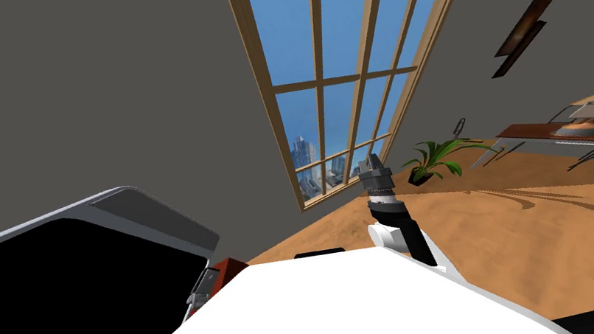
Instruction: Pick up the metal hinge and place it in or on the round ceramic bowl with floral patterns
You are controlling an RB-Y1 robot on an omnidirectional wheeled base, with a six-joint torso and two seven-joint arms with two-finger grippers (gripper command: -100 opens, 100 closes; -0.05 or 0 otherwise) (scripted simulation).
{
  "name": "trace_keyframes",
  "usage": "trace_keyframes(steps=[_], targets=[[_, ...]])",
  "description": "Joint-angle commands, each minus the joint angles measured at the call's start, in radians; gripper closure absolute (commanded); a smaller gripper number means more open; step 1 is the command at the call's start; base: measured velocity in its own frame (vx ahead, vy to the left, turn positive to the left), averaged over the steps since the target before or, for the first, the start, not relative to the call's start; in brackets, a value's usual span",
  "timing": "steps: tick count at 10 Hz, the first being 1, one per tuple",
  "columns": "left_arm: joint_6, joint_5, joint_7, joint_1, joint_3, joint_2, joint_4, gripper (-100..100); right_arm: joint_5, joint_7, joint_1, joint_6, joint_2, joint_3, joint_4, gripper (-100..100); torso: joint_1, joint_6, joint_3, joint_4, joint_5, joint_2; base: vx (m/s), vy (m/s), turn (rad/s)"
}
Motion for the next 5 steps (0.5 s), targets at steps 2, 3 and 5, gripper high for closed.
trace_keyframes(steps=[2,3,5], targets=[[-0.001,0.001,0.008,-0.059,-0.021,-0.015,0.026,-100,0.000,0.000,0.000,0.000,0.000,0.000,0.000,0,0.001,0.000,-0.001,0.000,0.000,-0.001,0.108,0.076,-0.214],[0.000,0.000,0.012,-0.092,-0.029,-0.028,0.040,-100,0.000,0.000,0.000,0.000,0.000,0.000,0.000,0,0.001,0.000,-0.001,0.000,0.000,-0.002,0.133,0.108,-0.247],[0.000,-0.004,0.012,-0.098,-0.032,-0.035,0.046,-100,0.000,0.000,0.000,0.000,0.000,0.000,0.000,0,0.002,-0.001,-0.001,-0.001,0.001,-0.002,0.076,0.067,-0.079]])
